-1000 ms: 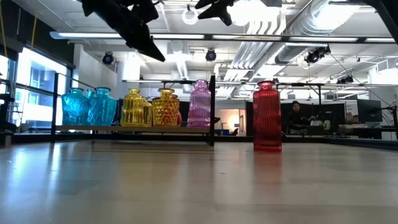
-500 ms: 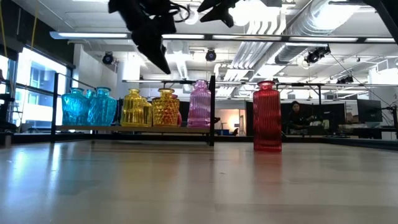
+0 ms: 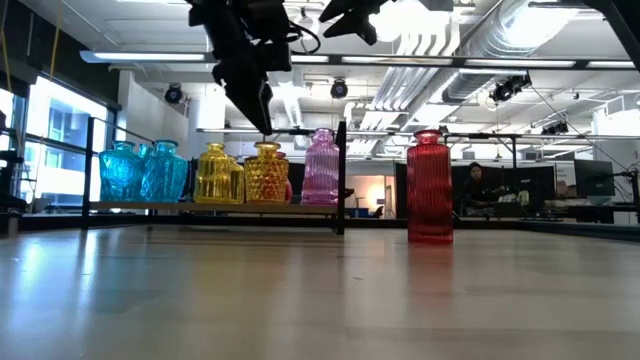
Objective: Sort vases onto shelf
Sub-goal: Put the yellow vase on the shelf aligned with the other yellow vase, then put the top red vase on the shelf aligned with the other red vase
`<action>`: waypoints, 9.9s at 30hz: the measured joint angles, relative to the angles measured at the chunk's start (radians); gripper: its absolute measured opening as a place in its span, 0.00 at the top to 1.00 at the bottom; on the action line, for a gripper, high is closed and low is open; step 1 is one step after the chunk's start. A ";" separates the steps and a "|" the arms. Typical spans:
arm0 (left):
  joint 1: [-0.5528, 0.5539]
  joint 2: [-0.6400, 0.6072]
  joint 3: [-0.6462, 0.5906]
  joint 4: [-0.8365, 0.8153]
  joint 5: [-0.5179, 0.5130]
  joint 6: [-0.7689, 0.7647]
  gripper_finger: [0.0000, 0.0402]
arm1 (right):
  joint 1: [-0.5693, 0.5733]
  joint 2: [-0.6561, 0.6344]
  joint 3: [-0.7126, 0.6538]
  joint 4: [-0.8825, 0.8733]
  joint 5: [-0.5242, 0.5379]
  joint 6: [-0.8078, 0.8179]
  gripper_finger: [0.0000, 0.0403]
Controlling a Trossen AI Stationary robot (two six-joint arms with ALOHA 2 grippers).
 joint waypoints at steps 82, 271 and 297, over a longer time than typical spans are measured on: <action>0.082 0.064 0.000 -0.283 0.033 -0.166 0.84 | 0.009 0.000 -0.001 -0.010 -0.010 0.005 0.64; -0.256 -0.822 0.134 -0.318 -0.198 -0.705 0.58 | 0.310 -0.342 -0.984 0.062 0.124 0.505 0.64; -0.256 -0.822 0.134 -0.318 -0.198 -0.696 0.58 | 0.279 -0.339 -0.983 0.064 0.123 0.526 0.64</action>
